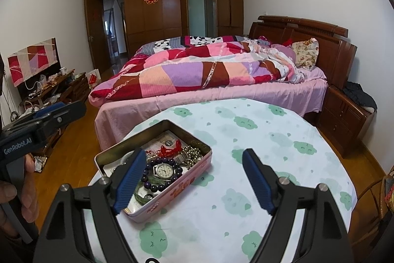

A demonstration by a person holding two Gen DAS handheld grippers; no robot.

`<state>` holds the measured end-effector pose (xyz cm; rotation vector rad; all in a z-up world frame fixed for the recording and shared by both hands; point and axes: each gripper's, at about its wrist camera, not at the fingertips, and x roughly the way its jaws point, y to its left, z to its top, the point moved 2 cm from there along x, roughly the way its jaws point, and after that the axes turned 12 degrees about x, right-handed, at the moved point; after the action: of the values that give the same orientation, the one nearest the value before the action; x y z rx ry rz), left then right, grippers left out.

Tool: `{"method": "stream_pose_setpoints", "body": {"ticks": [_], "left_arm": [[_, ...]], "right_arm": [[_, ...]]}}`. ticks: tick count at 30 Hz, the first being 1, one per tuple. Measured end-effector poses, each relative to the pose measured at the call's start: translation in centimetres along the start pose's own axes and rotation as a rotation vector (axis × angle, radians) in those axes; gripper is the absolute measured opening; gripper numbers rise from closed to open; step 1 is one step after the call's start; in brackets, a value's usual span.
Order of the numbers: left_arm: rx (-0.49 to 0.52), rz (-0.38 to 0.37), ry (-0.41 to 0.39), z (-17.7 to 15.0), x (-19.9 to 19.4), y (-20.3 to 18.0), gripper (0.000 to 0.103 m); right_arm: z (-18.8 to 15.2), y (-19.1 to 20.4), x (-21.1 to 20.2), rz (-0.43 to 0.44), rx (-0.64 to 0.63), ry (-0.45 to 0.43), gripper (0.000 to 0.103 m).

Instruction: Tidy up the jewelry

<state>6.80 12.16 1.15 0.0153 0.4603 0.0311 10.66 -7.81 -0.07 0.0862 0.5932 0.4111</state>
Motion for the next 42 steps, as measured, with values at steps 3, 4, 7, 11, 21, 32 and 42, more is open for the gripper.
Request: {"method": "stream_pose_setpoints", "body": {"ticks": [3,4,7,11,21,32,42], "left_arm": [[0.002,0.002,0.004,-0.1,0.0,-0.1,0.081],[0.003,0.002,0.004,-0.2,0.0,-0.2,0.081],[0.004,0.001,0.007,-0.4,0.2,-0.3,0.081],[0.004,0.002,0.008,-0.5,0.2,-0.3,0.081],[0.017,0.000,0.012,-0.9,0.3,-0.4,0.081],[0.011,-0.010,0.026,-0.8,0.2,-0.5,0.081],[0.020,0.002,0.034,-0.9,0.7,-0.2,0.081]], "right_arm": [[0.0,0.1,0.0,0.000,0.000,0.000,0.083],[-0.2,-0.1,0.1,0.000,0.000,0.001,0.083],[-0.2,-0.1,0.1,0.000,-0.001,0.002,0.084],[-0.6,0.1,0.2,0.000,-0.005,0.004,0.084],[-1.0,0.1,0.1,-0.001,-0.006,0.000,0.084],[-1.1,-0.2,0.0,0.000,-0.002,-0.004,0.084],[-1.0,-0.3,0.1,-0.001,-0.003,0.000,0.084]]}}
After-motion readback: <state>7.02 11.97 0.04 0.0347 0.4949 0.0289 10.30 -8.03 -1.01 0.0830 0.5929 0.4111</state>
